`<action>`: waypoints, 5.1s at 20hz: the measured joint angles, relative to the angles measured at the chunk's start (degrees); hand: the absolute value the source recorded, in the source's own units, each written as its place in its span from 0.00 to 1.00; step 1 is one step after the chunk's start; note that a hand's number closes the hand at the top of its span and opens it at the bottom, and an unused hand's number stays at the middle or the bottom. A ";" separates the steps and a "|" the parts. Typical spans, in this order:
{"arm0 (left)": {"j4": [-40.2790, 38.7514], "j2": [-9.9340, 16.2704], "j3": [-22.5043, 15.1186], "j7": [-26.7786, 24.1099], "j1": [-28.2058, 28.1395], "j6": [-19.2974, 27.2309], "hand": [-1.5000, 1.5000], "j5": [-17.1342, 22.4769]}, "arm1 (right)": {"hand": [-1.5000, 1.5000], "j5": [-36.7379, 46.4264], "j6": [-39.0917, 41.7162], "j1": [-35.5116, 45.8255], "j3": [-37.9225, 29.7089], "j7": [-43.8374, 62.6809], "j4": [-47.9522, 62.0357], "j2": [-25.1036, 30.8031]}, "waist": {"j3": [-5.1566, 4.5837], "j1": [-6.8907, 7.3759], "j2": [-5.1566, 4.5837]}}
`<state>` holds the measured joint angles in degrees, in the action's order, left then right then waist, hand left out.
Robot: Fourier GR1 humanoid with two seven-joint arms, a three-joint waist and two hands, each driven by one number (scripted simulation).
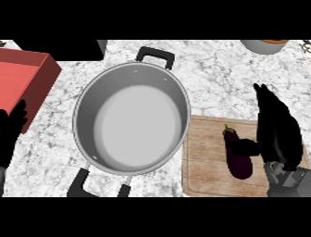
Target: Pick the eggplant from the cutting board and place it in the pot
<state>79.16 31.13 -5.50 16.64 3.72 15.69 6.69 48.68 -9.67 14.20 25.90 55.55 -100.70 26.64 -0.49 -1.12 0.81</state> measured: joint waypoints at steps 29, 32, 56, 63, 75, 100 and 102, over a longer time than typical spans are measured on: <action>1.77 -1.76 -0.39 3.42 1.35 0.64 0.50 -2.91 | 0.00 -4.36 28.55 1.82 -3.51 13.72 1.58 -15.49 | 0.39 0.92 -0.63; 1.06 -1.94 0.22 3.69 2.14 0.00 0.50 -2.68 | 0.00 -3.74 29.89 1.59 -5.35 12.20 1.87 -15.50 | 0.42 0.87 -0.70; 3.84 -3.74 2.43 5.51 0.58 -2.24 0.50 -5.49 | 0.00 7.26 33.13 -2.21 -14.40 6.97 10.77 -24.27 | 0.47 1.27 -0.75; 2.31 -5.32 3.87 4.55 1.43 -3.11 0.50 -6.77 | 0.00 8.73 33.31 -3.46 -17.12 4.33 11.39 -24.98 | 0.37 1.15 -0.64; 1.92 -7.32 6.00 4.86 1.99 -5.00 0.50 -9.55 | 1.00 15.86 31.11 -2.67 -15.24 -0.37 13.84 -23.57 | 0.02 1.12 -0.25; 3.48 -8.92 8.57 4.84 -0.33 -6.61 0.50 -11.14 | 1.00 14.69 20.72 -27.07 -13.38 -25.01 -34.27 -7.16 | 0.46 -0.05 -0.38; 3.79 -8.92 8.51 5.13 -0.24 -6.56 0.50 -11.32 | 1.00 14.74 18.52 -24.41 -12.62 -25.71 -34.74 -8.42 | 0.45 0.02 -0.29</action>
<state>82.95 22.21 3.01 21.77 3.48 9.13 -4.63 63.42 8.86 -10.21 13.28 29.84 -135.45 18.22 -0.04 -1.09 0.52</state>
